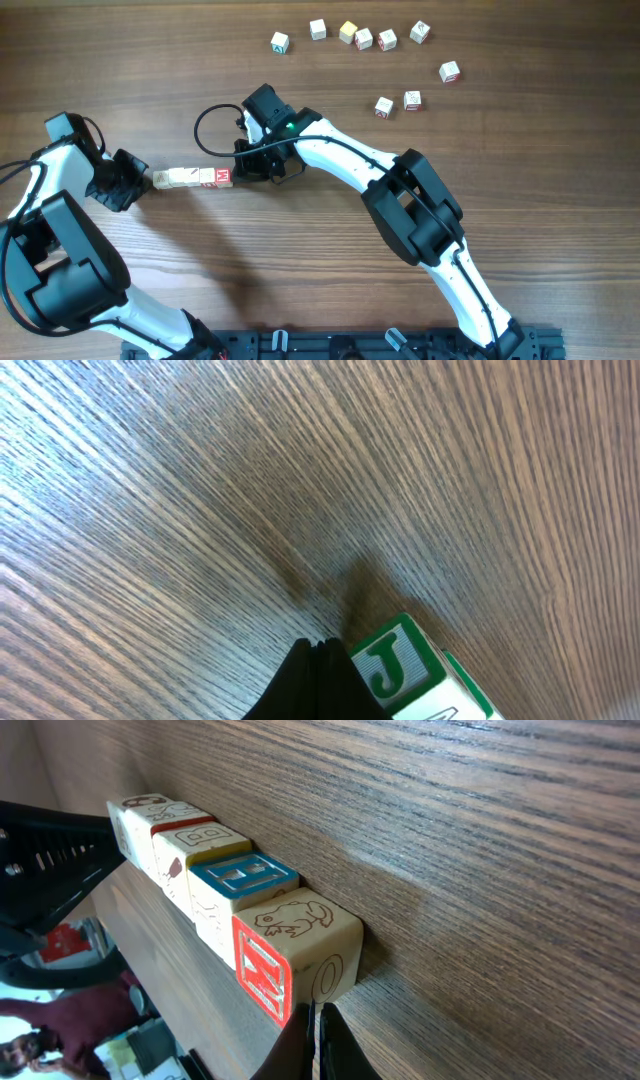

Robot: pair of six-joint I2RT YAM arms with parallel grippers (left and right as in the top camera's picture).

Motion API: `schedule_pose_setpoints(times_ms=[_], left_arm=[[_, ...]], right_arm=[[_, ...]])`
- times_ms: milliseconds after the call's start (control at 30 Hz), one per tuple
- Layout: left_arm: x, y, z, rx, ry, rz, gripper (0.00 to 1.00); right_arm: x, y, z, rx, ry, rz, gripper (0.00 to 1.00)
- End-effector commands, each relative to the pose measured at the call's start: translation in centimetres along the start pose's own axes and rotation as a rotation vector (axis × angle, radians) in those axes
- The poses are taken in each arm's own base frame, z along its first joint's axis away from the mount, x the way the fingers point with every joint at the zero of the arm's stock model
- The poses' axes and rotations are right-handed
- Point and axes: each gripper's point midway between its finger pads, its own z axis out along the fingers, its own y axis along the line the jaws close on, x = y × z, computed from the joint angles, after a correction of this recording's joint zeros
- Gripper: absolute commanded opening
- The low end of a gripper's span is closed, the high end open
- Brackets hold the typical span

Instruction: Form a horizontal line

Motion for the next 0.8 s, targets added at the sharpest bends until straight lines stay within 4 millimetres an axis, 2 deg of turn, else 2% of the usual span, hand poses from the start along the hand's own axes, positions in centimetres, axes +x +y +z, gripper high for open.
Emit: schedule_pose_setpoints(times_ms=[0,200,333,400,533,633,700,767], left_arm=[[-0.1,0.3,-0.1,-0.017,-0.012,-0.005,0.05],[0.1,0.5,-0.1,-0.022,-0.003,-0.007,0.04],[0.2,1.3,-0.2,-0.069,-0.008,-0.009,0.04],[0.3,2.3,-0.3,-0.122,-0.008,-0.012,0.04],[0.3,6.0,-1.1,-0.324,-0.038,-0.015,0.04],[0.4,6.2,-1.2,-0.342,-0.035,-0.013,0.04],[0.5,6.0,-1.1,-0.33,-0.032,-0.012,0.04],[0.3,5.8,-1.1,-0.321,-0.04,-0.012,0.04]], right_arm=[[0.7,-1.0,0.8,0.025,0.02,0.035,0.05],[-0.1,-1.8,0.4,0.045,-0.006,0.044,0.05],[-0.6,-2.5,0.1,0.069,-0.025,0.053,0.04],[-0.7,-4.0,-0.2,0.14,-0.046,0.08,0.04],[-1.0,-9.2,-2.2,0.357,-0.092,0.164,0.04],[-1.8,-10.7,-3.5,0.383,-0.104,0.169,0.04],[-2.2,-10.9,-3.9,0.362,-0.102,0.166,0.04],[-1.4,-9.5,-3.5,0.276,-0.039,0.128,0.04]])
